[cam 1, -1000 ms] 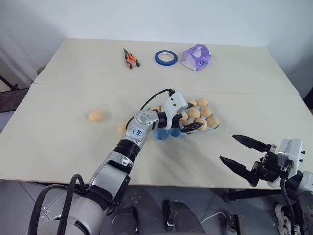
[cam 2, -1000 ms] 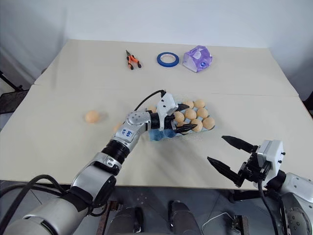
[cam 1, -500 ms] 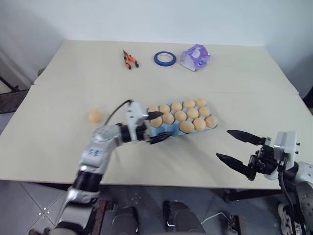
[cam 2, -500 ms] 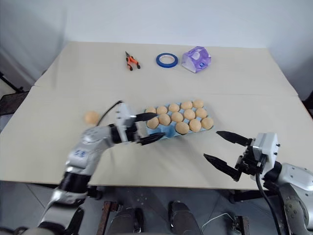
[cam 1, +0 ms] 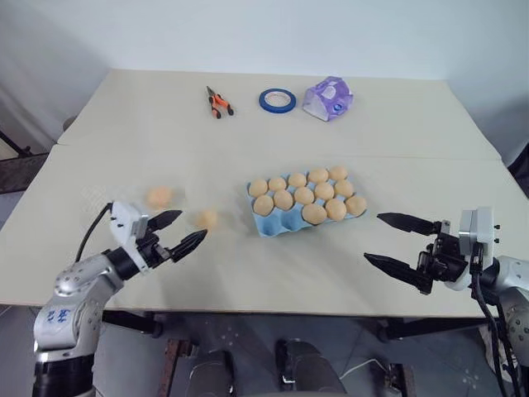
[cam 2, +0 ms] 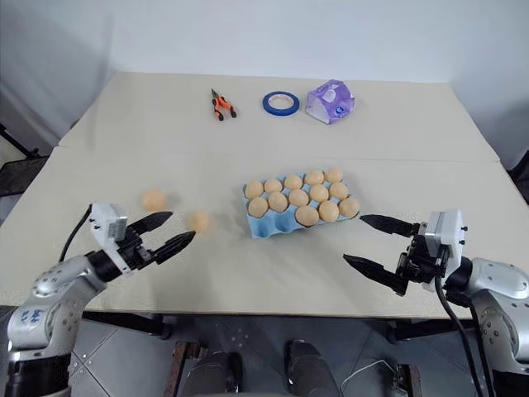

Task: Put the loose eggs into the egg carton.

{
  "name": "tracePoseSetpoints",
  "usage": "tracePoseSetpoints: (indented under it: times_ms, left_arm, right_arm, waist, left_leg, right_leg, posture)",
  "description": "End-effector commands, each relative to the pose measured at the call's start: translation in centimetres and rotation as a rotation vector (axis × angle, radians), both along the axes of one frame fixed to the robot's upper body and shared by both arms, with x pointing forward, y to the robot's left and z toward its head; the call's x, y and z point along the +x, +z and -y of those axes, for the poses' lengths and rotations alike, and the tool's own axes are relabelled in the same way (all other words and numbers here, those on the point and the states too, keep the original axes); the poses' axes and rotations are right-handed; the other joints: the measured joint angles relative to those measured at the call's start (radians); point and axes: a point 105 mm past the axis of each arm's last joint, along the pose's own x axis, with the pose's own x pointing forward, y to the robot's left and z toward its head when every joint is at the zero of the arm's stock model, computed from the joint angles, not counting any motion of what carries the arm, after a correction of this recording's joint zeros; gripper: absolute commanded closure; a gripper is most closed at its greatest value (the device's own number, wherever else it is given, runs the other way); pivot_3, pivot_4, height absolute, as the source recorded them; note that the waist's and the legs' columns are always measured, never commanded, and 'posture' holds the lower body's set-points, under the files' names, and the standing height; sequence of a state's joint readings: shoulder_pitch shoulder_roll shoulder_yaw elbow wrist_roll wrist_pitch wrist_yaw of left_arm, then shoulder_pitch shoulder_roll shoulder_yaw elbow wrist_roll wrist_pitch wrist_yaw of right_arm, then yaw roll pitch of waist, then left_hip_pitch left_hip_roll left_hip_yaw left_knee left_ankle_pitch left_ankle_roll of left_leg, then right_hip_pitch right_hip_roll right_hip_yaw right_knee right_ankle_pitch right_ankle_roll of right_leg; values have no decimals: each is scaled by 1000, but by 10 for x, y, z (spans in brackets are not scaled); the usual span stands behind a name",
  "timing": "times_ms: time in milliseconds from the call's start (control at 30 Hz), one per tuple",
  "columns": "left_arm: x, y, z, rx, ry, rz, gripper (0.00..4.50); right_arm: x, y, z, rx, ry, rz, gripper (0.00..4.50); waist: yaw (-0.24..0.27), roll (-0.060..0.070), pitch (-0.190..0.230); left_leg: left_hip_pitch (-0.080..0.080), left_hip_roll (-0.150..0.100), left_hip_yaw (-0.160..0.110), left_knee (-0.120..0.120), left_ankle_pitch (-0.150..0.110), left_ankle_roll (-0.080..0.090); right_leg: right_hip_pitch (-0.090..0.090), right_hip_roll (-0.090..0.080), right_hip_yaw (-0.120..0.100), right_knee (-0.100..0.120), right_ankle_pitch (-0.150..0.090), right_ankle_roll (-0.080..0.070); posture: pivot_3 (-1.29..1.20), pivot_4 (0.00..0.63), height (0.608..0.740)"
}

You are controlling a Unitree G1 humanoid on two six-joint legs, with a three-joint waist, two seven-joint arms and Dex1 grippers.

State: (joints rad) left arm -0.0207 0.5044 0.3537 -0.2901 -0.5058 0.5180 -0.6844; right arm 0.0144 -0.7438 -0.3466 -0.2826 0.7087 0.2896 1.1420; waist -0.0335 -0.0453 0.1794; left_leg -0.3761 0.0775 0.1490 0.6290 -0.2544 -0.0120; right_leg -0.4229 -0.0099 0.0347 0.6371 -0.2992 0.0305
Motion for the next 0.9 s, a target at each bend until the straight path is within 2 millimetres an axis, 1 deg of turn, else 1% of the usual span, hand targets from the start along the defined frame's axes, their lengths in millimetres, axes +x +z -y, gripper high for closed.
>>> tracePoseSetpoints:
  times_ms: [33, 100, 167, 267, 400, 533, 633, 733, 833, 867, 900]
  left_arm:
    - [-2, 8, -2, 2, 41, 44, 9]
    - [6, 5, 2, -25, 64, 24, 9]
    - [15, 8, 14, -34, 49, 35, 9]
    - [25, 9, 23, -28, 41, 43, 9]
    - [50, -6, 35, 37, 25, 2, 9]
    - [67, -19, 36, 82, 35, -28, 9]
    - [73, -30, 42, 121, -9, -64, 9]
    - [78, -32, 43, 141, -15, -75, 641]
    - [78, -30, 46, 141, -38, -79, 1596]
    - [78, -29, 46, 144, -46, -74, 1985]
    - [78, -27, 46, 146, -50, -70, 2236]
  right_arm:
    - [1, 5, 1, -19, 17, 13, 0]
    - [3, 6, 0, -20, 21, 14, 0]
    - [5, 7, 0, -22, 25, 16, 0]
    - [5, 7, -1, -25, 28, 16, 0]
    - [5, 7, -2, -28, 23, 17, 0]
    - [2, 6, -1, -30, 7, 15, 0]
    - [0, 4, 0, -32, -3, 8, 0]
    - [-2, 3, 1, -32, -16, 8, 0]
    - [-3, 3, 2, -31, -26, 8, 0]
    - [-4, 3, 3, -32, -29, 7, 0]
    - [-4, 2, 3, -33, -32, 6, 0]
  waist:
    - [2, 0, 0]
    - [4, 0, 0]
    - [5, 0, 0]
    - [3, 0, 0]
    - [3, 0, 0]
    - [-1, 0, 0]
    - [4, 0, 0]
    - [5, 0, 0]
    - [5, 0, 0]
    - [5, 0, 0]
    - [5, 0, 0]
  left_leg:
    - [0, 0, 0, 0, 0, 0]
    - [0, 0, 0, 0, -1, -2]
    - [0, 0, 0, 0, -2, -3]
    - [0, 0, 0, 0, -2, -2]
    - [0, 0, 0, 0, -2, -2]
    - [0, 0, 1, -1, -1, 1]
    - [0, 1, 0, -2, -1, 1]
    - [0, 1, 0, -3, -2, 1]
    - [0, 1, 1, -3, -2, 1]
    - [0, 1, 1, -3, -2, 1]
    - [0, 1, 1, -3, -2, 1]
  right_leg:
    - [0, 0, 0, 0, 0, 0]
    - [0, 0, 0, -1, 0, -1]
    - [0, 0, 0, -1, -1, -2]
    - [1, 0, 0, -3, -1, -2]
    - [2, 0, 0, -4, 0, 0]
    - [1, 1, 0, -4, 3, 4]
    - [1, 1, -1, -4, 2, 4]
    - [0, 1, -1, -4, 2, 4]
    - [0, 1, -1, -4, 3, 4]
    - [0, 1, -1, -4, 3, 4]
    - [0, 1, -1, -4, 3, 4]
  posture:
    - [0, 150, 740]
    - [0, 150, 740]
    - [0, 150, 740]
    - [0, 150, 740]
    - [0, 150, 740]
    - [0, 150, 740]
    - [0, 150, 740]
    - [0, 150, 740]
    - [0, 150, 740]
    - [0, 150, 740]
    - [0, 150, 740]
